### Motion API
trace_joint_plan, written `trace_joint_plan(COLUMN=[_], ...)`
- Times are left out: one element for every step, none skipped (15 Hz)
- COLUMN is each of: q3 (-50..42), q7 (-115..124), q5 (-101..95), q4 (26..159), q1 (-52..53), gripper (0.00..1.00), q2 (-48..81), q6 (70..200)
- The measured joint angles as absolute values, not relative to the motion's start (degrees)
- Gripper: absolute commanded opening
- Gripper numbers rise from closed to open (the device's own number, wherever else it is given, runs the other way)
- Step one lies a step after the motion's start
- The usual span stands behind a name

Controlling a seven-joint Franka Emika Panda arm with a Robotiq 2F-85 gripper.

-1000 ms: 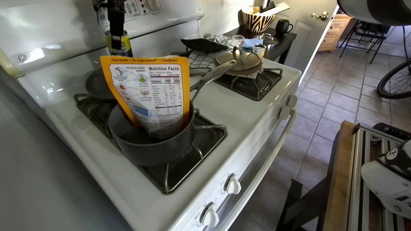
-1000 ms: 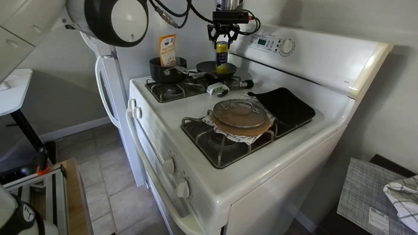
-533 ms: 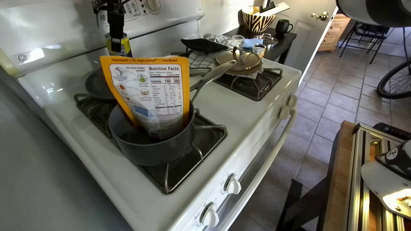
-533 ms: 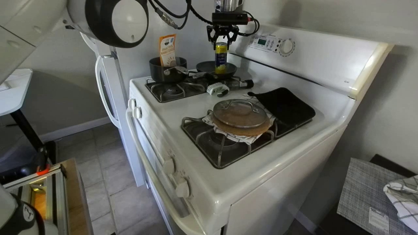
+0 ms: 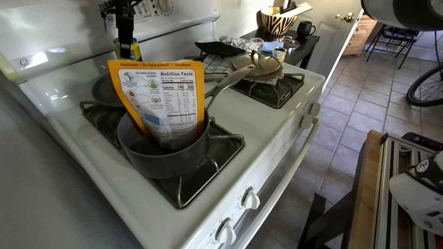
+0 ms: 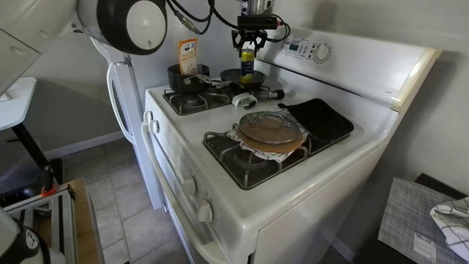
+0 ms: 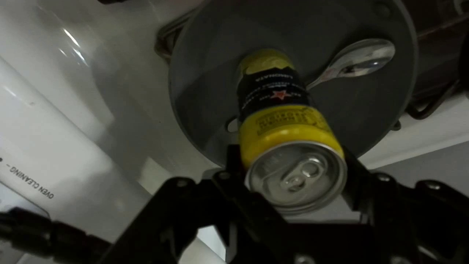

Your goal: Put the yellow can on the pan

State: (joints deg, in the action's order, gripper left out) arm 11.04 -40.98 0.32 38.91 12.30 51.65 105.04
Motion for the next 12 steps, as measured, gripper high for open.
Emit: trace_joint_plan(q3=[11.0, 11.0, 11.0, 11.0, 11.0, 11.0, 11.0, 10.8, 10.7, 10.7, 10.8, 10.9], q7=[-41.0, -41.0, -41.0, -41.0, -41.0, -41.0, -41.0, -41.0, -41.0, -41.4, -42.0, -42.9], q5=[0.3, 0.3, 0.3, 0.3, 0.3, 0.3, 0.3, 0.3, 0.2, 0.3, 0.4, 0.7], q4=[38.9, 38.9, 38.8, 38.6, 38.4, 37.9, 37.3, 36.5, 35.8, 35.1, 34.6, 34.3], q1=[12.3, 12.3, 12.3, 12.4, 12.4, 12.4, 12.4, 12.4, 12.3, 12.0, 11.5, 10.7], gripper=[0.95, 1.0, 1.0, 1.0, 1.0, 1.0, 1.0, 1.0, 1.0, 1.0, 1.0, 1.0], q2=[51.7, 51.7, 51.7, 51.7, 51.7, 51.6, 51.6, 51.3, 50.8, 49.9, 48.7, 47.1], q6=[105.0, 105.0, 105.0, 105.0, 104.9, 104.6, 104.1, 103.4, 103.0, 102.5, 101.9, 101.9])
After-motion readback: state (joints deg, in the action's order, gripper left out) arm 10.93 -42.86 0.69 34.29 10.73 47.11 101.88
